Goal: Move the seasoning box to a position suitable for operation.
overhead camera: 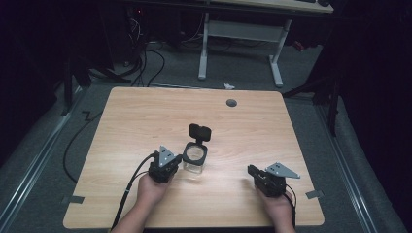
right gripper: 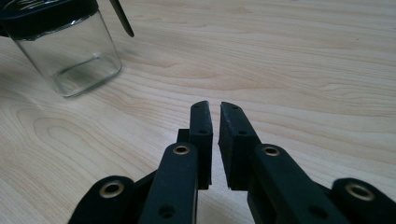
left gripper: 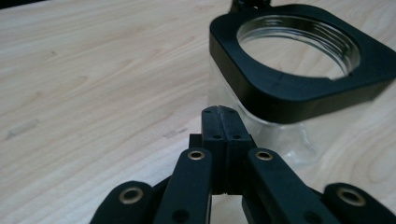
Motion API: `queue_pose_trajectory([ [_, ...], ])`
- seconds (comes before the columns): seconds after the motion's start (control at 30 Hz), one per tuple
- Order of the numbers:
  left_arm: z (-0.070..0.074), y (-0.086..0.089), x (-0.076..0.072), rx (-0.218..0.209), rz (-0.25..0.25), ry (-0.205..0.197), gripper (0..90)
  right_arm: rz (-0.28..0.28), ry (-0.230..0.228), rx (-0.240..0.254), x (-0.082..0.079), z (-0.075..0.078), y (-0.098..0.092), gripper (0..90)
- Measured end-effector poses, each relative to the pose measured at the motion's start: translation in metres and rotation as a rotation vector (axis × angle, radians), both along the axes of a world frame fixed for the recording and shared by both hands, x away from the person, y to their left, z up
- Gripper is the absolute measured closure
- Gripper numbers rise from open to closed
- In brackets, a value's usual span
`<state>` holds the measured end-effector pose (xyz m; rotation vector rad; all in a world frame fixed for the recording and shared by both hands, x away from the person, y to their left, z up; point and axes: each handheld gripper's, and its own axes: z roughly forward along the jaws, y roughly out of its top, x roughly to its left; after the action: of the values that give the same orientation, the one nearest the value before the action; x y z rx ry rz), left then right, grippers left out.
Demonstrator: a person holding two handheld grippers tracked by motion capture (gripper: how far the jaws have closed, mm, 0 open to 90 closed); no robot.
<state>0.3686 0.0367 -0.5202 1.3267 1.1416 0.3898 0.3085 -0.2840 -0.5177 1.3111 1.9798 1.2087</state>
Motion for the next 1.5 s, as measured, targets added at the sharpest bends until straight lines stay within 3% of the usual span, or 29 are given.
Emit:
queue_pose_trajectory([
  [0.23,-0.002,-0.007,-0.008,-0.02,-0.02,0.0,90.0,-0.002,0.004,-0.007,0.001,-0.001,0.004,83.5],
  [0.43,-0.002,0.007,-0.014,-0.038,0.02,0.004,90.0,0.0,0.006,-0.009,0.003,-0.001,0.011,86.2],
  [0.57,-0.005,0.01,-0.028,-0.04,0.006,0.012,88.3,0.0,0.009,-0.032,0.011,0.001,0.019,90.0],
  [0.7,-0.007,0.005,-0.037,-0.036,-0.037,0.026,90.0,0.024,0.033,0.014,0.029,0.011,0.03,90.0],
  [0.8,-0.009,-0.006,-0.042,-0.033,-0.079,0.035,90.0,0.027,0.031,0.013,0.038,0.017,0.038,90.0],
  [0.97,-0.007,-0.023,-0.044,-0.026,-0.121,0.029,90.0,0.028,-0.002,0.007,0.069,0.035,0.06,90.0],
  [1.23,-0.011,-0.038,-0.04,-0.021,-0.136,0.031,90.0,0.077,-0.063,-0.001,0.114,0.073,0.102,90.0],
  [1.5,-0.012,-0.04,-0.037,-0.017,-0.143,0.039,90.0,0.097,-0.08,0.004,0.125,0.084,0.108,90.0],
])
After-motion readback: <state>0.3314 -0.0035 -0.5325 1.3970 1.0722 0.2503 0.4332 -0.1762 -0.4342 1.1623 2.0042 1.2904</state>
